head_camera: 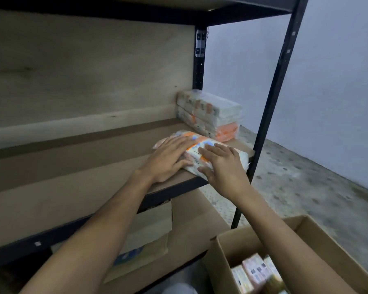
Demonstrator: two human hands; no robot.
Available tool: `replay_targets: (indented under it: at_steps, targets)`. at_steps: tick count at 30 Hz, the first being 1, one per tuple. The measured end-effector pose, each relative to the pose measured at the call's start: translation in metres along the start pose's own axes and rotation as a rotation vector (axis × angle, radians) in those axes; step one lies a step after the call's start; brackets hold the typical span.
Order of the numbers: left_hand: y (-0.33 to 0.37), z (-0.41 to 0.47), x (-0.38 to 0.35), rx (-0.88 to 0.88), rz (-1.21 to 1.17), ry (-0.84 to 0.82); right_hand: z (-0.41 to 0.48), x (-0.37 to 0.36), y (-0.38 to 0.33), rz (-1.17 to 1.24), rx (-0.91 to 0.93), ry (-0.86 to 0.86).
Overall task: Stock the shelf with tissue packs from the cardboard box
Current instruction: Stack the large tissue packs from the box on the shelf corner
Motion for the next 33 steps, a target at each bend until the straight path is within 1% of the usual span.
replay_targets:
  at_steps: [4, 6, 8, 11, 13, 16, 18, 21, 28, 33]
  targets:
    - [-0.017, 0.004, 0.003, 0.013, 0.046, -0.007, 0.015, -0.014, -0.003, 0.011, -0.007, -0.007]
    - [-0.025, 0.003, 0.007, 0.061, 0.08, 0.015, 0.02, -0.019, -0.005, 0.016, -0.026, 0.002]
    - [-0.035, -0.004, 0.012, 0.15, 0.096, 0.071, 0.026, -0.023, -0.008, 0.012, -0.049, 0.008]
    - [-0.057, -0.02, 0.016, 0.348, 0.034, 0.145, 0.034, -0.03, -0.014, 0.017, -0.065, -0.005]
    - [-0.071, -0.032, 0.01, 0.492, 0.022, 0.099, 0.037, -0.03, -0.013, 0.078, -0.057, -0.013]
    - [-0.081, -0.044, -0.006, 0.633, 0.068, -0.057, 0.032, -0.025, -0.005, 0.158, -0.021, 0.017]
    - [-0.082, -0.047, -0.011, 0.664, 0.061, -0.099, 0.025, -0.026, -0.001, 0.087, 0.008, 0.032]
    - [-0.081, -0.047, -0.013, 0.671, 0.074, -0.12, 0.018, -0.036, -0.001, -0.008, 0.025, 0.026]
    - [-0.08, -0.047, -0.012, 0.675, 0.087, -0.103, 0.027, -0.045, -0.001, 0.016, -0.01, 0.058]
    - [-0.079, -0.047, -0.01, 0.673, 0.091, -0.094, 0.035, -0.045, 0.001, 0.076, -0.016, 0.085]
Point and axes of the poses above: each hand's wrist, its own z-axis towards the middle knuckle, its own x-axis out of the back of the hand, y = z × x, the point moved 10 cm from there along z, towards the middle knuckle, and after that the axes turned 12 degrees about -z, right-handed, at the moved point
